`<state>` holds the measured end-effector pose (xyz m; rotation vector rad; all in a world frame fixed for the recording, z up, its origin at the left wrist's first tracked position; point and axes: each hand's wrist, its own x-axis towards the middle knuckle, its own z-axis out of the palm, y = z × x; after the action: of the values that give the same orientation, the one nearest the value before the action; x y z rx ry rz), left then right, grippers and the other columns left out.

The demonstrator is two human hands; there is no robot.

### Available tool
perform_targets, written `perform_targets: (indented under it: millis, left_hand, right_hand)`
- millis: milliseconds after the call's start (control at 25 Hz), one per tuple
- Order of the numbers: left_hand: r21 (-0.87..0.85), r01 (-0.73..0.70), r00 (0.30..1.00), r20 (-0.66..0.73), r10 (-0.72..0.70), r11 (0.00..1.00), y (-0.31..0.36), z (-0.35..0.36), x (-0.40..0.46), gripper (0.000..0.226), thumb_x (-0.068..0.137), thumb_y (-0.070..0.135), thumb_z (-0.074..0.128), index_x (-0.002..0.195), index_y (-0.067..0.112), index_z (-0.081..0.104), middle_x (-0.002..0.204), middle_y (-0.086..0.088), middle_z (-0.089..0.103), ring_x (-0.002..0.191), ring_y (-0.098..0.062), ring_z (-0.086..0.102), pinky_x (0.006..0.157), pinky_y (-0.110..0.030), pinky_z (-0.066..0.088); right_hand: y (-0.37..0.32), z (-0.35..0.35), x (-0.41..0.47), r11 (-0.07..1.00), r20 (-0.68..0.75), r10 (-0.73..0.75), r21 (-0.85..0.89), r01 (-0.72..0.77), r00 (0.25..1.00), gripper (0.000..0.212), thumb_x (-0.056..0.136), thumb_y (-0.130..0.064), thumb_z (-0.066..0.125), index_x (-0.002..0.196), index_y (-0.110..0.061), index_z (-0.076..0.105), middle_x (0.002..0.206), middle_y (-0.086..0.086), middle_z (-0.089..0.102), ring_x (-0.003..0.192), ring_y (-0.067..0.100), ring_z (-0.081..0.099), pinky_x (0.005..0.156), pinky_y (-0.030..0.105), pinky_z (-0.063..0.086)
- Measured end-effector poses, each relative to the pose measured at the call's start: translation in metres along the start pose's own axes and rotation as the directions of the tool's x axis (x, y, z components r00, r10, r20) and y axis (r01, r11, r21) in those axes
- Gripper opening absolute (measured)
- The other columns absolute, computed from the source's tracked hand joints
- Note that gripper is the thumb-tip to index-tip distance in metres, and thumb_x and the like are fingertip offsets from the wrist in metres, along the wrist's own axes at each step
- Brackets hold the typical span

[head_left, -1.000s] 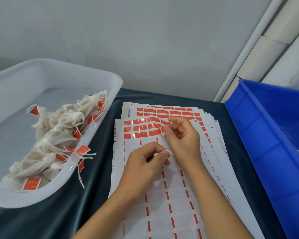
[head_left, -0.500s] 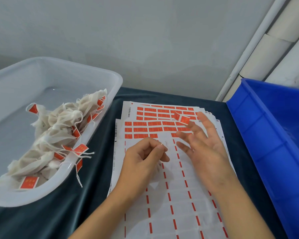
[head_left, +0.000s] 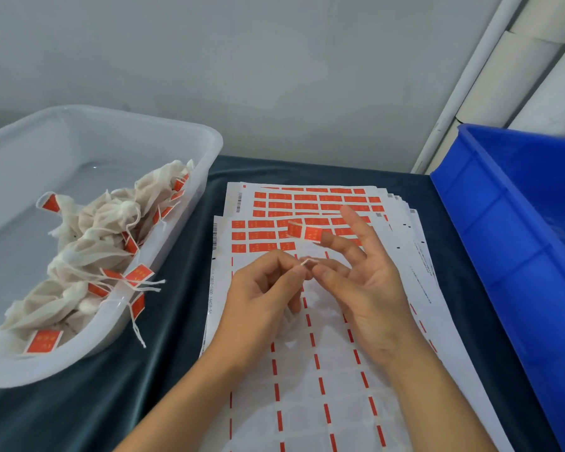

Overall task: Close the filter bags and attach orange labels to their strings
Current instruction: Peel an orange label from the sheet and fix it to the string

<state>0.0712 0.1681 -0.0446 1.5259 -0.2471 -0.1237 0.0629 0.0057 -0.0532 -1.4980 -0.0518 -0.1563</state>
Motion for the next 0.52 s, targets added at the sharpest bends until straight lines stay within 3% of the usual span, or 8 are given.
perform_targets:
  millis: [320,520]
  left_hand:
    - [0.056,0.067,0.997,-0.040,-0.065,0.996,-0.0019,-0.0025,0.0044,0.027,0.104,0.019,0.061,0.082,0.026,0.074,0.070,0.010,0.065,0.061,-0.008,0.060,0.066,-0.027,0.058]
    - [0.053,0.076,0.997,-0.010,-0.075,0.996,-0.0010,-0.0024,0.0024,0.028,0.104,0.019,0.061,0.081,0.028,0.074,0.068,0.010,0.064,0.059,-0.007,0.057,0.060,-0.019,0.052]
  right_hand:
    - [0.0005,-0.0055,-0.0030,1.000,-0.093,-0.003,0.002,0.003,0.996,0.066,0.082,-0.038,0.084,0.138,-0.056,0.053,0.128,-0.015,0.069,0.120,0.010,0.068,0.091,0.030,0.060]
    - [-0.0015,-0.0049,-0.0026,0.999,-0.119,0.012,0.051,-0.006,0.993,0.067,0.074,-0.049,0.088,0.134,-0.052,0.058,0.129,-0.014,0.070,0.119,0.016,0.070,0.090,0.028,0.060]
